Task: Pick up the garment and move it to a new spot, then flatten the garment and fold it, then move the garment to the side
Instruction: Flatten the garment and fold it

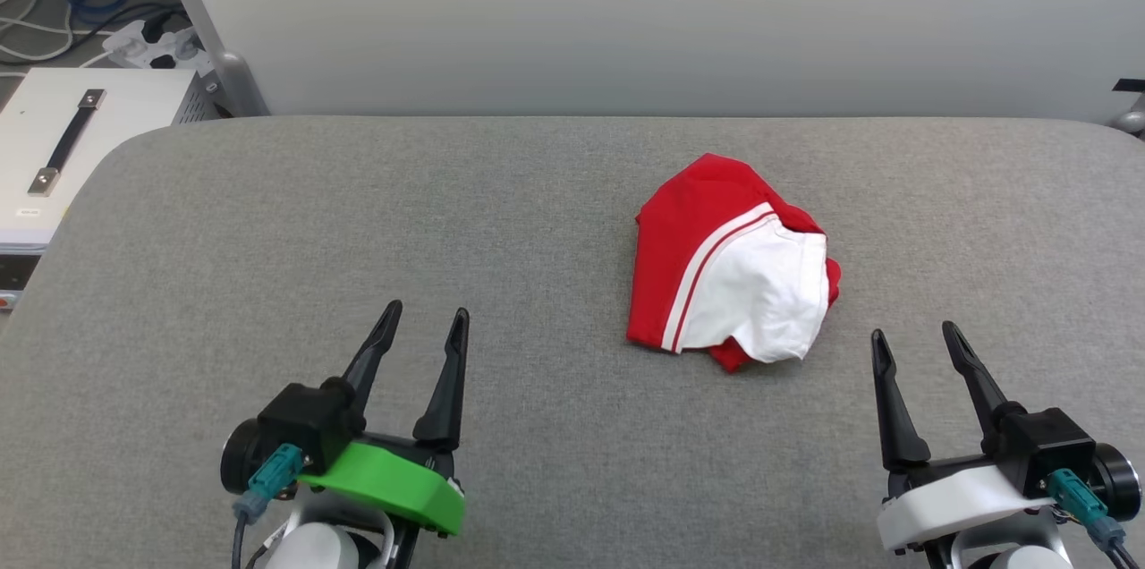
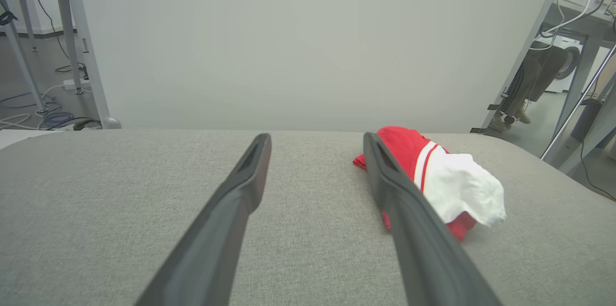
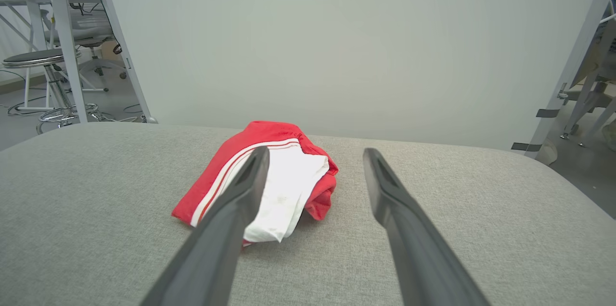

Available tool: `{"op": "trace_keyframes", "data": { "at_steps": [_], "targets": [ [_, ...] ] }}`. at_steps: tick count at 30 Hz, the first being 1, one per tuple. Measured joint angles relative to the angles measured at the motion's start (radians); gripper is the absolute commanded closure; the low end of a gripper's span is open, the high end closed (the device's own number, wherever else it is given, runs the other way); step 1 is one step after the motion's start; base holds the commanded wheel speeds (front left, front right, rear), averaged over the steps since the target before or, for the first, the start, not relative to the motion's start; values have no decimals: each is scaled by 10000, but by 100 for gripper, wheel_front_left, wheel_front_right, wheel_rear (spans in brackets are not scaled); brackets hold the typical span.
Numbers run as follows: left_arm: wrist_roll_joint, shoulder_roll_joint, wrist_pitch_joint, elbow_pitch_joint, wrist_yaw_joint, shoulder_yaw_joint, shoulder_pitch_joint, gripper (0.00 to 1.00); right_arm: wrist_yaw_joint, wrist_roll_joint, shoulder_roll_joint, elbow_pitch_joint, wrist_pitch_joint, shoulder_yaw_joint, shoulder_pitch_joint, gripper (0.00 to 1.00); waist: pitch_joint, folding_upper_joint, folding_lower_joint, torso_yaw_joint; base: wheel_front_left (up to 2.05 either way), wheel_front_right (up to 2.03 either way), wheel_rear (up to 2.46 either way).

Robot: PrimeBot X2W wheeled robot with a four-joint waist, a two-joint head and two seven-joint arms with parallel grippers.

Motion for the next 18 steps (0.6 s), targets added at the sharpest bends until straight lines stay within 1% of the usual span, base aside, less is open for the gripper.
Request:
{"op": "trace_keyframes", "data": {
  "at_steps": [1,5,8,12,18],
  "targets": [
    [274,-144,0,-157,-21,198,151,0,0,0,0,2,0,4,4,0,6,0,0,28,0,0,0],
    [788,-619,-2,-360,-311,725,425,0,0,4,0,69,2,2,8,0,74,0,0,81,0,0,0],
    [982,-802,-2,-368,-443,924,482,0,0,4,0,109,2,-4,19,0,67,0,0,91,0,0,0],
    [1087,-936,0,-337,-531,1068,575,0,0,6,0,161,0,0,35,0,47,0,0,78,0,0,0],
    [1267,-988,0,-347,-562,897,581,0,0,40,0,192,0,-25,35,0,-3,0,0,65,0,0,0]
  ]
}}
